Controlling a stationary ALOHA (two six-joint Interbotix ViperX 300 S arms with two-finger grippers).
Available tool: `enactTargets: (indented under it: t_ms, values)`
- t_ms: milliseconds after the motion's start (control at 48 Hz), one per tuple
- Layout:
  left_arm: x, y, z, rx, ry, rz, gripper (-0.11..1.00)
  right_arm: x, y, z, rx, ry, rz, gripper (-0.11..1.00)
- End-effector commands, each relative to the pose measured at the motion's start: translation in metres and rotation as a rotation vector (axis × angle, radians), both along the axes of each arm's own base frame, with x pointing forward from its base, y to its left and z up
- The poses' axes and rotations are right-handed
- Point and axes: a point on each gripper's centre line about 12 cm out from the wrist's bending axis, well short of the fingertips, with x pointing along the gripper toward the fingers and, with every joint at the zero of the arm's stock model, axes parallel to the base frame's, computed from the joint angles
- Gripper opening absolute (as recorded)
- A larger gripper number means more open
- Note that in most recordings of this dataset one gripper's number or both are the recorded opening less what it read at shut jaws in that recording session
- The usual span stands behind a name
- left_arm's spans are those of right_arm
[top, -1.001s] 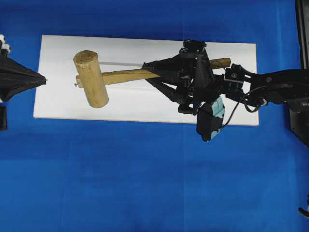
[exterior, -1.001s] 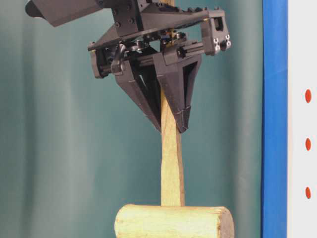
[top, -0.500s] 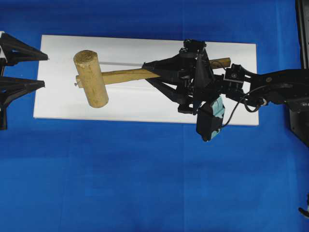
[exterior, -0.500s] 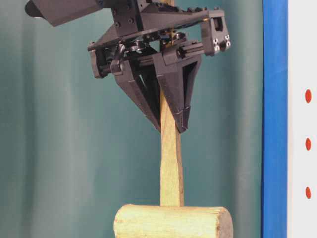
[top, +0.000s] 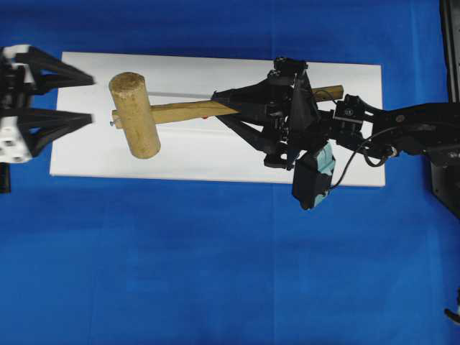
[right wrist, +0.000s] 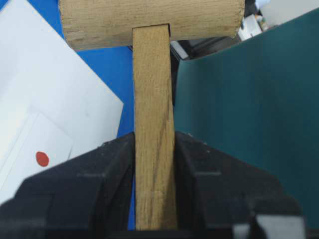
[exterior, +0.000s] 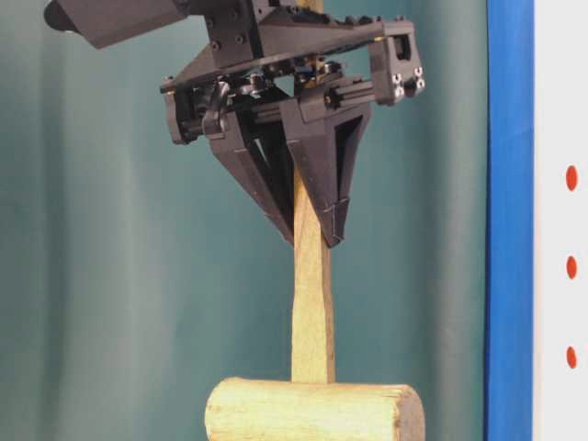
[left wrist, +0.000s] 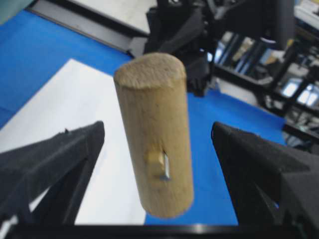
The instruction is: Hit the mark with a hammer.
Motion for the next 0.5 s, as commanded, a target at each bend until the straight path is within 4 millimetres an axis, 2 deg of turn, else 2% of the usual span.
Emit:
enactTargets:
  t_ms: [0, 292, 479]
  values:
    - [0.017, 0.006, 0.007, 0.0, -0.02, 0.017, 0.94, 0.004, 0.0, 0.022, -0.001, -0.071, -0.005, 0.1]
    - [0.053, 0.015, 0.005, 0.0, -0.017, 0.037, 0.94, 0.003, 0.0, 0.022, -0.001, -0.073, -0.003, 0.1]
    - [0.068, 0.017, 0.002, -0.003, 0.007, 0.036, 0.93, 0.004, 0.0, 0.022, -0.001, -0.071, -0.005, 0.1]
